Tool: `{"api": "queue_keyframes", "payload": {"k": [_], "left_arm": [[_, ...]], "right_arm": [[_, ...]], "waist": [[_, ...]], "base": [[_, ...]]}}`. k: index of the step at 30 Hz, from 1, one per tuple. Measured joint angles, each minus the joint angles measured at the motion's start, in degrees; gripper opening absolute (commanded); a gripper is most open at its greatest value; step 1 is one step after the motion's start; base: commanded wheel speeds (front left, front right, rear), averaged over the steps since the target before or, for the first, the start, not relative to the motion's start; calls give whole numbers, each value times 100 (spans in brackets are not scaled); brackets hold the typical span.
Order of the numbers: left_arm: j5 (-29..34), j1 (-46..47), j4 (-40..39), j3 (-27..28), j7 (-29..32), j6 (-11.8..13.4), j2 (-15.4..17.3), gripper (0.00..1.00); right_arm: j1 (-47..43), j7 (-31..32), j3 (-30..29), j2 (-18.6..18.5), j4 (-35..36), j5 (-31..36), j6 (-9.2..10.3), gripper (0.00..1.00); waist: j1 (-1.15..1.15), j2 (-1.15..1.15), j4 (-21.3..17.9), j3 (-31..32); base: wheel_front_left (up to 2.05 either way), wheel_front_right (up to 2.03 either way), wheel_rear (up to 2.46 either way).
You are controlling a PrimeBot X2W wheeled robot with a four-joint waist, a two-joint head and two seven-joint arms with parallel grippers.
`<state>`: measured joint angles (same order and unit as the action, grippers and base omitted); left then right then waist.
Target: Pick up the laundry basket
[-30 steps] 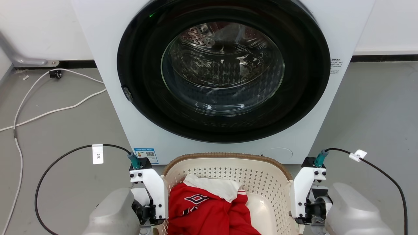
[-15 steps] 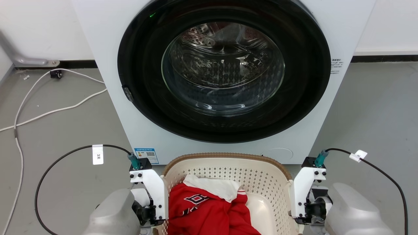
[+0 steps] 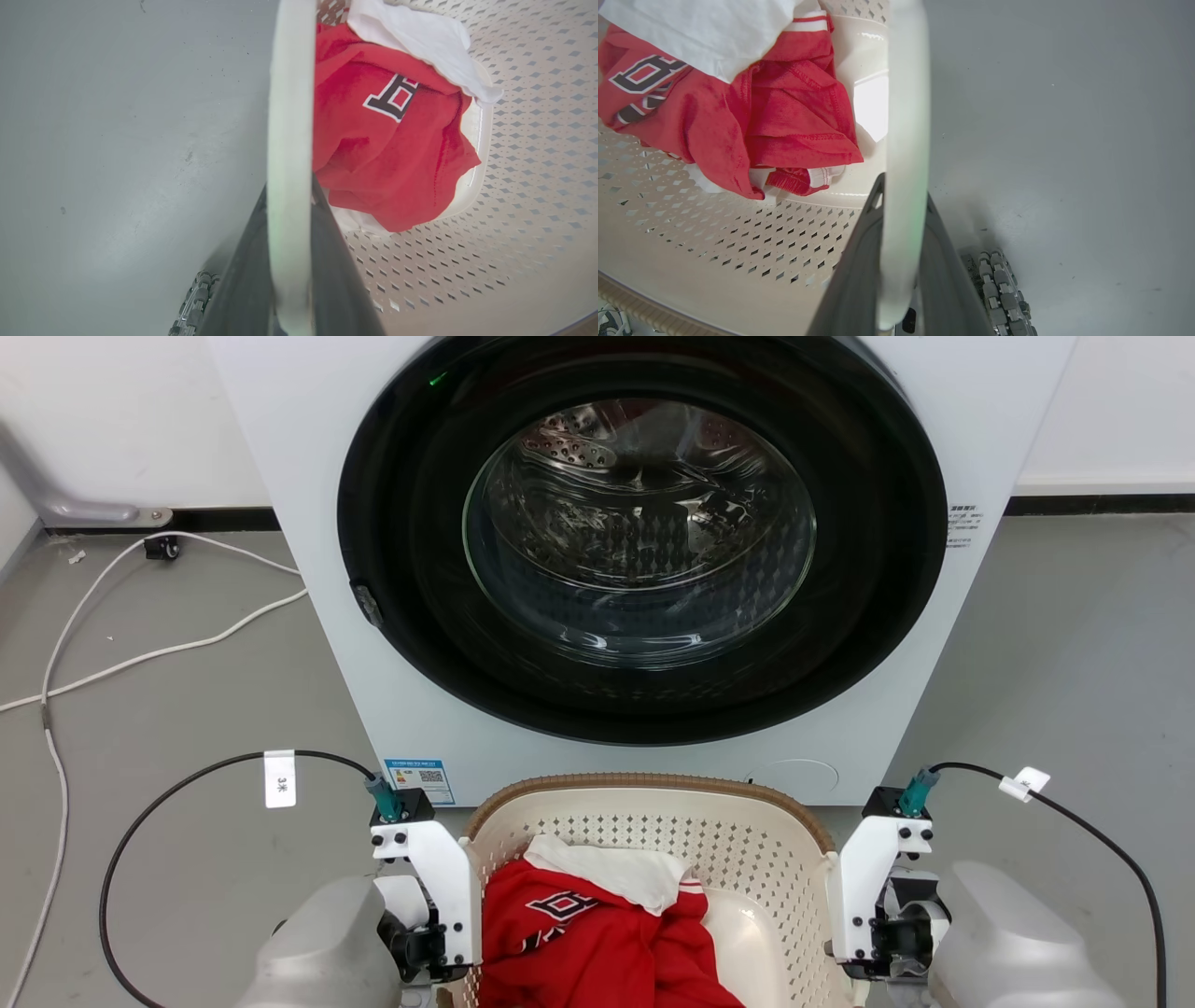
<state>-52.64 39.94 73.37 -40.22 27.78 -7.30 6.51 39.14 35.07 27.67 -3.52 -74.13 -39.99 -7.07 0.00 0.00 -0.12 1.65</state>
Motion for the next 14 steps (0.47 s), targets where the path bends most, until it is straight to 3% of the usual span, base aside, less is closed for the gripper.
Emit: {"api": "queue_keyframes", "payload": {"k": [14], "left_arm": [[-90,0,8,-80,-18,0,-2,0]], "right_arm": [[-32,25,-63,-2,-1,19,0,0]], "waist": [[0,0,11,6]], "base": [[0,0,0]]}}
